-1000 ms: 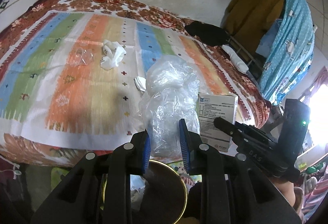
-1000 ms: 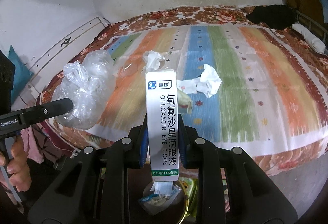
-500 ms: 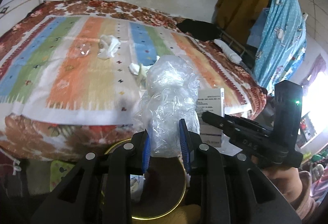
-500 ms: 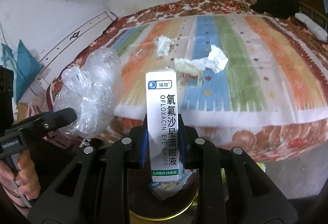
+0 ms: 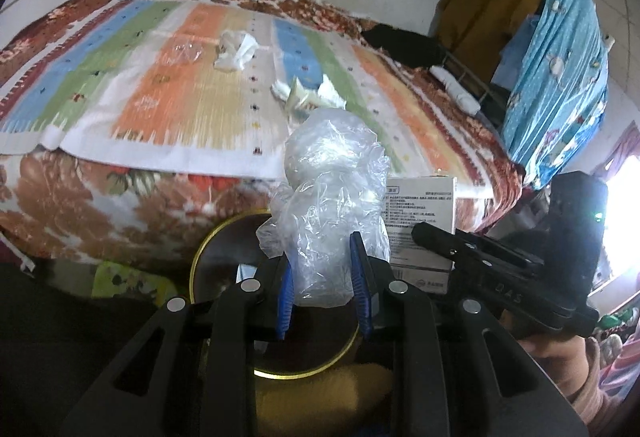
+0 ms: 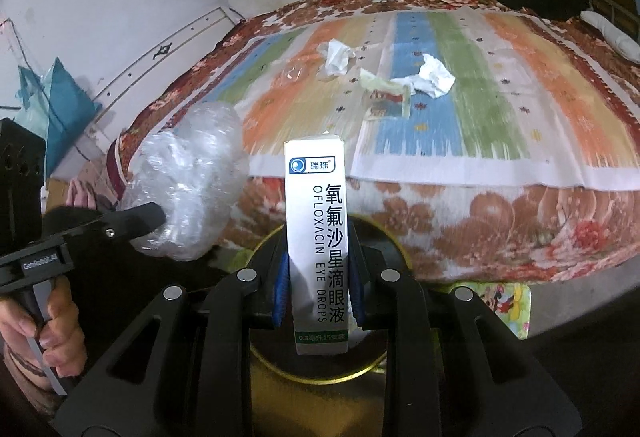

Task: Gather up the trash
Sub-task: 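Carry the bag in left gripper and box in right gripper over the bin, then open both grippers over the bin to drop the bag and box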

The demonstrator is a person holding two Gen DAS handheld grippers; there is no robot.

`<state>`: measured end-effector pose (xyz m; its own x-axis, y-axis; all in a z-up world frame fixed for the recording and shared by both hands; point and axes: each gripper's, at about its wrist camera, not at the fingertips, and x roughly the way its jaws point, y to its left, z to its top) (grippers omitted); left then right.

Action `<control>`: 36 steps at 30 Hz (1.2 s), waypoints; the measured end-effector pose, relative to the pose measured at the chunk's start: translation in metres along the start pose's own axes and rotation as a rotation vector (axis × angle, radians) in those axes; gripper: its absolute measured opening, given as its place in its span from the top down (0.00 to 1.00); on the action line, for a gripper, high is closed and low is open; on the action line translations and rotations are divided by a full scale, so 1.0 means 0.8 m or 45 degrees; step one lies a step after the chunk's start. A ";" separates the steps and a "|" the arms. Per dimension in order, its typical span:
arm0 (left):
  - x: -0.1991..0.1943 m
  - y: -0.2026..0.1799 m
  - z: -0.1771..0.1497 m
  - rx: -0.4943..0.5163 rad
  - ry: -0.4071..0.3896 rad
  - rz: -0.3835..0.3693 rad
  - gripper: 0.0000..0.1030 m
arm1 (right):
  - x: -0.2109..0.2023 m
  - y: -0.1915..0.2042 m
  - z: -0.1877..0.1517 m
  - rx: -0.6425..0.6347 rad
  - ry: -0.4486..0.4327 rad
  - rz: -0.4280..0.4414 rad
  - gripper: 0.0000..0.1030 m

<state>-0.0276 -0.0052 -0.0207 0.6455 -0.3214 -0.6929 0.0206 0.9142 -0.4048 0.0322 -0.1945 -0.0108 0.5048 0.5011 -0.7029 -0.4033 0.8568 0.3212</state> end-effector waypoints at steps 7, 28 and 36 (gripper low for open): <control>0.010 0.002 -0.025 -0.036 0.073 0.059 0.76 | -0.002 0.005 -0.032 0.025 0.053 -0.013 0.78; 0.026 -0.005 -0.021 -0.009 0.088 0.171 0.43 | 0.018 0.002 -0.035 0.046 0.118 -0.060 0.53; 0.027 -0.007 -0.021 0.002 0.075 0.208 0.39 | 0.018 0.002 -0.031 0.040 0.114 -0.070 0.49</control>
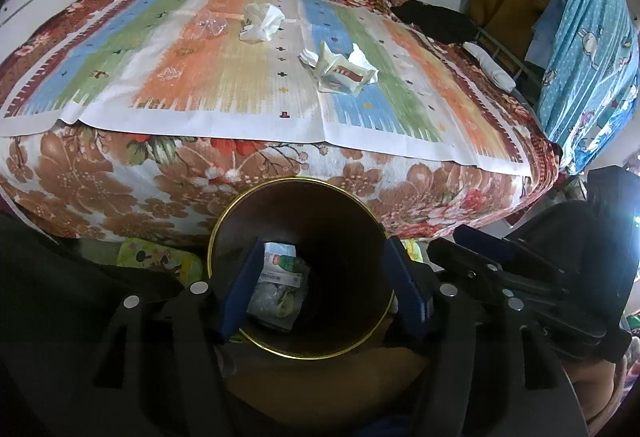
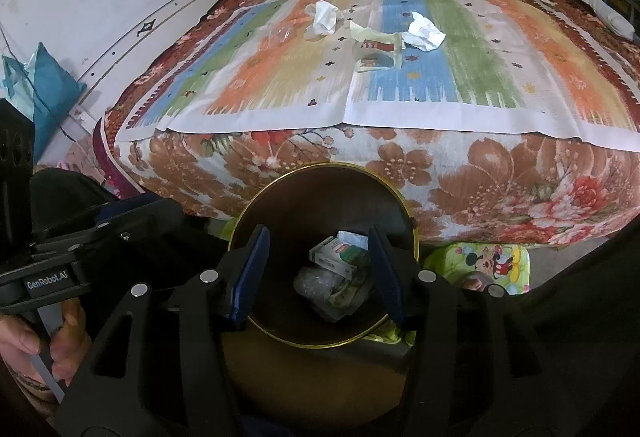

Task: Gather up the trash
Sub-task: 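Open both grippers over the bin to drop the bag and box, then move left gripper to the white printed bag while right gripper approaches the yellow-green bag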

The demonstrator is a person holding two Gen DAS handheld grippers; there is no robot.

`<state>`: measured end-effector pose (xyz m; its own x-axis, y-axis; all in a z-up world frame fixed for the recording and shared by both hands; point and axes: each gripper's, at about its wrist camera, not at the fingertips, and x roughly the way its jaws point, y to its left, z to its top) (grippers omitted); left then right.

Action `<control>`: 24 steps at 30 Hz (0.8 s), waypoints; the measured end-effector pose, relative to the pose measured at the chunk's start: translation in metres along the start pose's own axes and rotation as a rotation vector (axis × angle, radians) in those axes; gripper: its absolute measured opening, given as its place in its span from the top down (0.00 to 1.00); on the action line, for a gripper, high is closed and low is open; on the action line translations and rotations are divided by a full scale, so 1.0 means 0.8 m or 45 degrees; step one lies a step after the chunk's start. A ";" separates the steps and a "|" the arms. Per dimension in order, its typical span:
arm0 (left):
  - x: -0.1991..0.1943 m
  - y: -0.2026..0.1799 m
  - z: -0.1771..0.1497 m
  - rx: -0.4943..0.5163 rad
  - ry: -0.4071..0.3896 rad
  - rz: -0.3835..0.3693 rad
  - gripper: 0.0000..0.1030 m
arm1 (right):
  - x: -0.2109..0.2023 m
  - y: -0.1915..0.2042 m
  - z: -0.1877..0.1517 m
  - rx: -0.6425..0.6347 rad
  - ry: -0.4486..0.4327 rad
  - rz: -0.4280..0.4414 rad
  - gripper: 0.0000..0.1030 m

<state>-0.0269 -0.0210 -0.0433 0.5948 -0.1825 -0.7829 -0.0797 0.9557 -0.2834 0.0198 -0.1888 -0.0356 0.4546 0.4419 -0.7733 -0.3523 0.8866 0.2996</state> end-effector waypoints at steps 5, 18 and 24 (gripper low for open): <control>-0.006 -0.022 -0.001 0.123 -0.064 0.104 0.32 | -0.004 -0.003 0.011 0.009 -0.025 -0.013 0.47; 0.002 0.005 0.077 0.018 -0.063 0.064 0.29 | -0.002 -0.021 0.078 0.008 -0.066 -0.031 0.31; 0.011 0.010 0.120 0.051 -0.072 0.146 0.25 | 0.008 -0.024 0.114 -0.060 -0.062 -0.069 0.27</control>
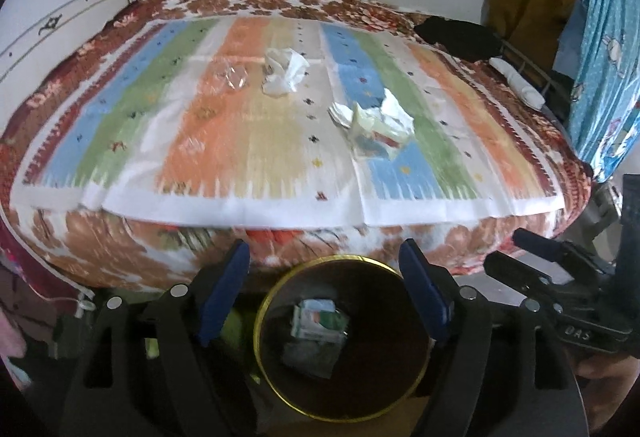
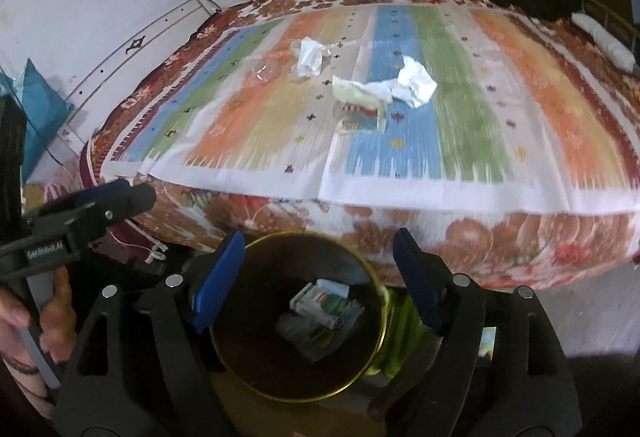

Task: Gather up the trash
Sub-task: 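Move left gripper to the white printed bag while right gripper approaches the yellow-green bag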

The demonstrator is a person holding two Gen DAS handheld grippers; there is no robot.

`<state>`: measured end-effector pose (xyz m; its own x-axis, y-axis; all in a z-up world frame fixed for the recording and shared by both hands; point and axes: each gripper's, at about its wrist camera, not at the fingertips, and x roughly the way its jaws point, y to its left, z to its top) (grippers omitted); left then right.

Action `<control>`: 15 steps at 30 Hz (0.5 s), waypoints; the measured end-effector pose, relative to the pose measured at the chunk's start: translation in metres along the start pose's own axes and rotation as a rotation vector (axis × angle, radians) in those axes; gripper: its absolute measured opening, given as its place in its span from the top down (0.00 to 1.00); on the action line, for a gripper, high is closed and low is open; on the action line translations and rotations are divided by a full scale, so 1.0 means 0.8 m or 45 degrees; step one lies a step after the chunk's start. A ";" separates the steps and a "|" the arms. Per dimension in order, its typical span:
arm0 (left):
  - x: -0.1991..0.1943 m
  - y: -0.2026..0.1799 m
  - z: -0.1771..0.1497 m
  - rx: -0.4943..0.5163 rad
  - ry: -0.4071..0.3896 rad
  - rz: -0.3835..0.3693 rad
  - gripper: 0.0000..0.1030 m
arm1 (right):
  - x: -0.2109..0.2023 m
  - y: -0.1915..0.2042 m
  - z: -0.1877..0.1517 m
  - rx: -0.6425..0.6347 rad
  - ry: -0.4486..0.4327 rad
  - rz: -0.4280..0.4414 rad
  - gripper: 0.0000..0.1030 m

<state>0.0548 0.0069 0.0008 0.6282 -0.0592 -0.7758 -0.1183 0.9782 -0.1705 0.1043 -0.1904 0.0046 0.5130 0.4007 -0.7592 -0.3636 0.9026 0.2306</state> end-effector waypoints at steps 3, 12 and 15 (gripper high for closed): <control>0.001 0.003 0.024 0.033 -0.041 0.052 0.21 | 0.009 -0.005 0.017 -0.009 0.010 -0.019 0.26; 0.039 0.025 0.093 -0.085 0.017 -0.003 0.09 | 0.036 -0.020 0.074 -0.037 0.039 -0.073 0.17; 0.051 0.026 0.104 -0.115 0.028 0.019 0.07 | 0.045 -0.026 0.094 -0.048 0.037 -0.106 0.17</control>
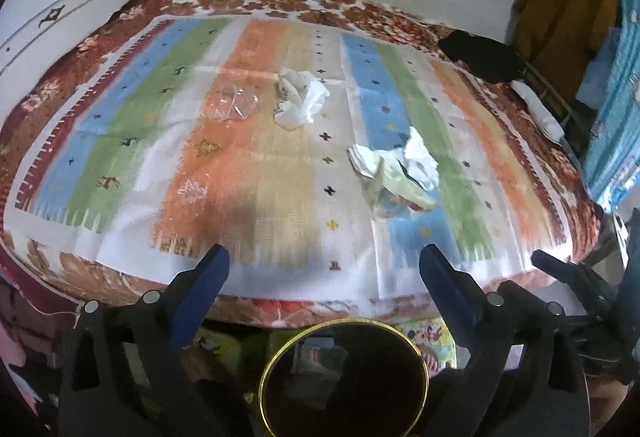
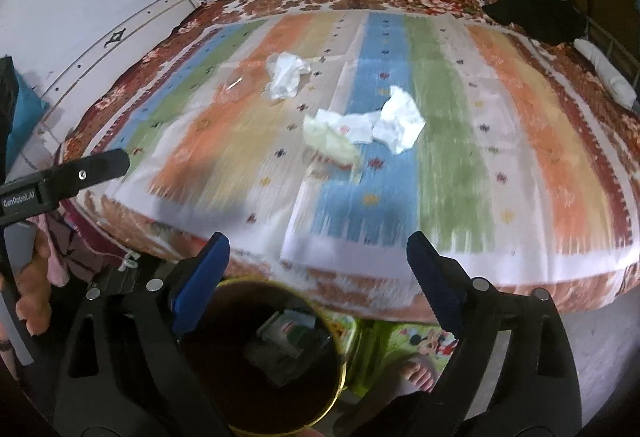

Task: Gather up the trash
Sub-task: 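Move left gripper to the white printed bag while right gripper approaches the yellow-green bag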

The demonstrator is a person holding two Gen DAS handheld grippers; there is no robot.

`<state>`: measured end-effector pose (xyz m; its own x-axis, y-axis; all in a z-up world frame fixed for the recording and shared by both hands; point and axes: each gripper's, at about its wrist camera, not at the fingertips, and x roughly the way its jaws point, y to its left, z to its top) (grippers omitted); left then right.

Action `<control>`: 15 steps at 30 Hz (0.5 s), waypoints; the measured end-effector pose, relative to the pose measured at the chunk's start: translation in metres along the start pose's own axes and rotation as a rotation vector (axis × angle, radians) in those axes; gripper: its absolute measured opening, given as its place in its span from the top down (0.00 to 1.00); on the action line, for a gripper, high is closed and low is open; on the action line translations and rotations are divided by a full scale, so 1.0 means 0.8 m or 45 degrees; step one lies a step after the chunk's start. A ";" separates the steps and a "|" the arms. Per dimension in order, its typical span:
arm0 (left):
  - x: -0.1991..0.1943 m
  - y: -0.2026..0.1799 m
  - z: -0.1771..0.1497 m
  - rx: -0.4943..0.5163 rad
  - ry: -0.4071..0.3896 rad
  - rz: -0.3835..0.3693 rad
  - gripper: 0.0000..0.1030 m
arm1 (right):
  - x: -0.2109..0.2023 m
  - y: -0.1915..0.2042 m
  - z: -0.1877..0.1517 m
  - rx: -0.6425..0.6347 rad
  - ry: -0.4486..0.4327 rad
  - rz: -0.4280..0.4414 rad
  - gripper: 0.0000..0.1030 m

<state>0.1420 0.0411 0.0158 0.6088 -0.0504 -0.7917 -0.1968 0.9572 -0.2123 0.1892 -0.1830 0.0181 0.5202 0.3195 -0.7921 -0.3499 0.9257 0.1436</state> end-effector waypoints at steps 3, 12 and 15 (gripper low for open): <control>0.015 -0.003 0.016 0.005 0.001 0.029 0.06 | 0.015 -0.007 0.016 0.005 0.021 -0.011 0.14; 0.064 -0.002 0.074 0.026 -0.053 0.127 0.06 | 0.066 -0.013 0.057 -0.047 0.068 -0.089 0.09; 0.084 0.003 0.090 0.039 -0.061 0.154 0.06 | 0.079 -0.012 0.066 -0.061 0.070 -0.072 0.09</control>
<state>0.2374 0.0606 0.0031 0.6179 0.0790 -0.7822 -0.2479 0.9638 -0.0986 0.2668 -0.1610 -0.0020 0.4970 0.2538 -0.8298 -0.3585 0.9309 0.0700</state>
